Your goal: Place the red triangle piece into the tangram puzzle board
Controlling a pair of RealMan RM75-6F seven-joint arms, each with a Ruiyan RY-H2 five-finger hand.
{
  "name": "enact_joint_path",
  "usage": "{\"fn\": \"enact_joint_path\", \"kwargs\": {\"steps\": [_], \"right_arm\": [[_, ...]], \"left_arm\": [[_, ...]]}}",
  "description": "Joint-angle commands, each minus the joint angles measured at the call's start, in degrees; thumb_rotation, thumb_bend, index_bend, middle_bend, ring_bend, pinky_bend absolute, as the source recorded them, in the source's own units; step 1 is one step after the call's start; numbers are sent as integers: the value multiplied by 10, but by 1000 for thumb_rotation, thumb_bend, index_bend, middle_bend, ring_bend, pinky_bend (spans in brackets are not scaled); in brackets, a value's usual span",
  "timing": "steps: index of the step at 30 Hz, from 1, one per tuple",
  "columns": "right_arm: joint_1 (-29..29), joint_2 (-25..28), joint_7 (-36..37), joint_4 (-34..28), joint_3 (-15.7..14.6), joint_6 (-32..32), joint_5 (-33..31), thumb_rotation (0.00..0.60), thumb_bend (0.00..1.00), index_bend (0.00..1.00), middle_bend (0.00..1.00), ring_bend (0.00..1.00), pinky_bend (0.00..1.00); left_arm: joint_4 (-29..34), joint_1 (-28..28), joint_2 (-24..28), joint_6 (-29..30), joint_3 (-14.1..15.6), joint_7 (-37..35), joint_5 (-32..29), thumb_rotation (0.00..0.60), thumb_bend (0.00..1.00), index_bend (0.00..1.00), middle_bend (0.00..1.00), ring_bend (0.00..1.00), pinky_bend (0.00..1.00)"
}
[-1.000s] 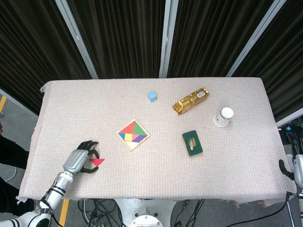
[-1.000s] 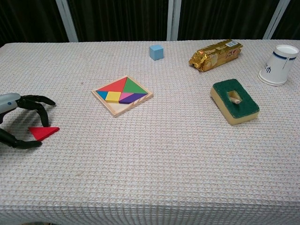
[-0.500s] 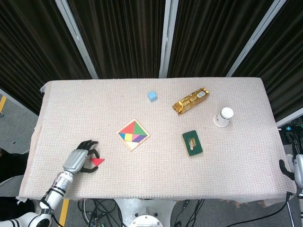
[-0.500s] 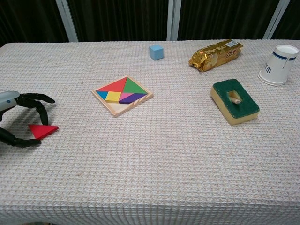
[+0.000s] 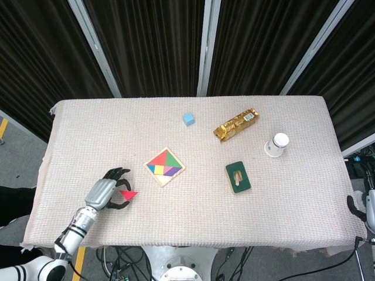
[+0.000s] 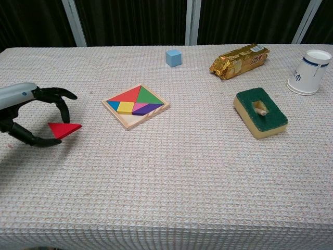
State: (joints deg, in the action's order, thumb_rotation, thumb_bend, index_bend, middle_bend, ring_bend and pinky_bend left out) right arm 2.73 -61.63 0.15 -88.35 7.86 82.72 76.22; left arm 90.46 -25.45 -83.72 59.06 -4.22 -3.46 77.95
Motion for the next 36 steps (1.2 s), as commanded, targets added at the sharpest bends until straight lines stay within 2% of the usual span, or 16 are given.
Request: {"fn": "enact_joint_path", "kwargs": {"steps": [1, 9, 13, 22, 36], "right_arm": [[0, 3, 2, -1, 1, 1, 0, 600, 303, 0, 0, 0, 0], [-1, 4, 11, 5, 4, -2, -9, 600, 303, 0, 0, 0, 0], [-1, 4, 14, 7, 5, -3, -11, 600, 303, 0, 0, 0, 0], [-4, 5, 26, 15, 6, -4, -14, 600, 304, 0, 0, 0, 0], [0, 1, 29, 22, 4, -14, -13, 600, 303, 0, 0, 0, 0]], "left_arm": [[6, -27, -2, -22, -21, 6, -7, 600, 244, 483, 96, 0, 7], [2, -79, -16, -69, -48, 37, -31, 600, 244, 483, 96, 0, 7], [-22, -106, -47, -93, -70, 41, -72, 600, 244, 483, 96, 0, 7], [-69, -152, -99, -125, -88, 70, -134, 600, 244, 484, 96, 0, 7], [-46, -194, -122, -89, -105, 207, -314, 600, 250, 482, 96, 0, 5]]}}
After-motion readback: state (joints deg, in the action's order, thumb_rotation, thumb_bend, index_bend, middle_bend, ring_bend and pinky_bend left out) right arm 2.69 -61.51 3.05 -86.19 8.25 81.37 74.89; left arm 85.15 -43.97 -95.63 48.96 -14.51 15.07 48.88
